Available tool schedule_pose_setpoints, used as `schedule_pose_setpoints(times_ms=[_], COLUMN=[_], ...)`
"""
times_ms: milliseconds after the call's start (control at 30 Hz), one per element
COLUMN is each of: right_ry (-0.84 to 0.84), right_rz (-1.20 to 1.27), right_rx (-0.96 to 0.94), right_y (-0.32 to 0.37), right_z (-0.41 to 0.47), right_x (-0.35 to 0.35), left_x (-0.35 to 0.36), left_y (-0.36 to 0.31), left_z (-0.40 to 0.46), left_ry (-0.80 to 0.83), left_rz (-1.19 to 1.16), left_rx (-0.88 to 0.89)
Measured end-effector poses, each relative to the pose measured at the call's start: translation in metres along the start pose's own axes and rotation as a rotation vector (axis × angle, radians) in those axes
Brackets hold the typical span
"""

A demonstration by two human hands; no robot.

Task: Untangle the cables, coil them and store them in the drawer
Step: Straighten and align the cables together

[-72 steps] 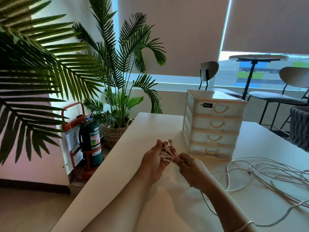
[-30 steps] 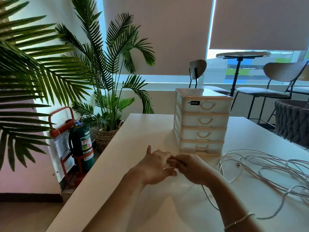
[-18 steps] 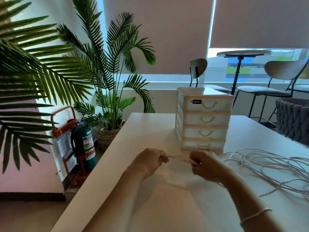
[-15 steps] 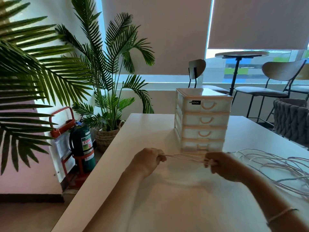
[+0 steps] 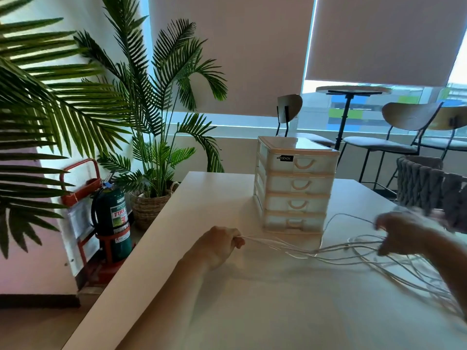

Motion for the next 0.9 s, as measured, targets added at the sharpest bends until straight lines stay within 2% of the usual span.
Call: schedule_pose_setpoints(times_ms=[100,167,233,333,500,633,900], right_ry=[-0.232,-0.298,-0.359,-0.409,-0.227,-0.095,-0.011], right_rz=[0.449,0.516,0.487,0.547,0.741,0.865,1.123], right_rx=[-0.395,-0.562,-0.617,-0.62,-0.63,-0.583,-0.477], right_y=[0.1,0.159,0.198,0.214,0.203,0.194,0.177], right_z=[-0.027,-0.041,-0.04,-0.029,-0.015,-0.014,-0.013], right_x=[-0.025,-0.027,-0.016,-0.008,0.004,0.006,0.011], left_x=[0.001,0.001,0.002,0.001,0.004,0.005,-0.001], left_y=[-0.003,-0.003,-0.002,-0.001,-0.002,-0.006,-0.013], left_z=[0.0,-0.001,0.0,-0.001,0.001,0.0,-0.008], left_ry=[0.019,0.037,0.058,0.078,0.113,0.101,0.103], left_rz=[-0.01,-0.007,0.014,0.014,0.01,-0.099,-0.279], left_rx=[-0.006,-0.029,-0.031,-0.043,-0.045,-0.013,-0.008])
Point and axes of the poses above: each hand's wrist, its own z-axis towards the middle knuckle, its own x-axis out of the palm, y = z × x, the point moved 5 cm from there along z, towards the middle knuckle, and after that the axes turned 4 degrees about y, right-handed, at the moved point
